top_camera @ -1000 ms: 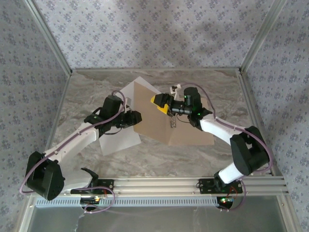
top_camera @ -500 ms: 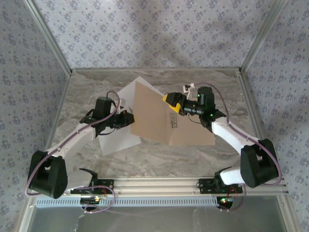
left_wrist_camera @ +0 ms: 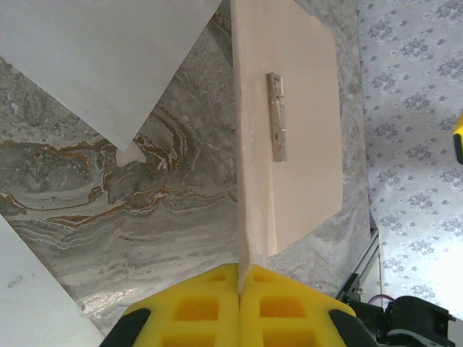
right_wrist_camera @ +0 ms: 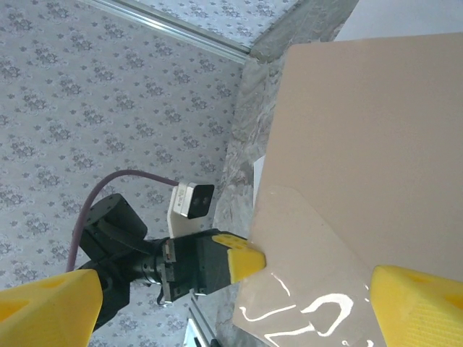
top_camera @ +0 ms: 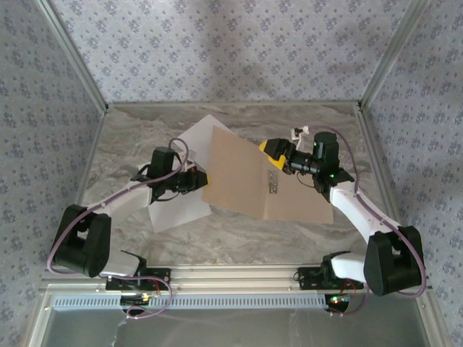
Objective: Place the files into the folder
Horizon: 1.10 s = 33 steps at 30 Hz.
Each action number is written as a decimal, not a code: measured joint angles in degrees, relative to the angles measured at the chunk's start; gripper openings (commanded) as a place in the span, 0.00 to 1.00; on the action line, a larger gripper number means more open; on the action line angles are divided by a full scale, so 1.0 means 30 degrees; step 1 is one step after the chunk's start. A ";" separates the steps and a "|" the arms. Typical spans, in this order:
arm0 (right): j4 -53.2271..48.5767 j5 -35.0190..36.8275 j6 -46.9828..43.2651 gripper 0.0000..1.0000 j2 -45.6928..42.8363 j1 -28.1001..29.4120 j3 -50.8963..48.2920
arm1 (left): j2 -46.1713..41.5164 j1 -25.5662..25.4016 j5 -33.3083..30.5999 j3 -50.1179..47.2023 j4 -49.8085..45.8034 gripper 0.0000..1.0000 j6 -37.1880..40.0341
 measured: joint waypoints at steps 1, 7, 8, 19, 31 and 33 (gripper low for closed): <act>-0.0175 -0.0015 -0.0058 0.97 -0.0102 -0.0058 -0.0015 | 0.0036 -0.0175 -0.0219 0.0000 0.0022 0.02 -0.0124; -0.0488 -0.0022 -0.0335 0.97 -0.0532 -0.0335 -0.0277 | 0.0080 -0.1749 -0.1938 -0.0255 0.1005 0.02 -0.1326; -0.0495 -0.0022 -0.0350 0.97 -0.0539 -0.0364 -0.0321 | 0.0102 -0.2062 -0.2273 -0.0335 0.1195 0.02 -0.1581; -0.0692 -0.0029 -0.0430 0.97 -0.0539 -0.0576 -0.0663 | 0.0597 -0.3439 -0.4641 -0.1501 0.3016 0.00 -0.3344; -0.0743 -0.0095 -0.0481 0.98 -0.0539 -0.0699 -0.0969 | 0.0597 -0.3337 -0.5472 -0.2302 0.3257 0.00 -0.3534; -0.0743 -0.0102 -0.0481 0.98 -0.0539 -0.0714 -0.0969 | 0.0619 -0.3191 -0.5340 -0.2302 0.3249 0.02 -0.3461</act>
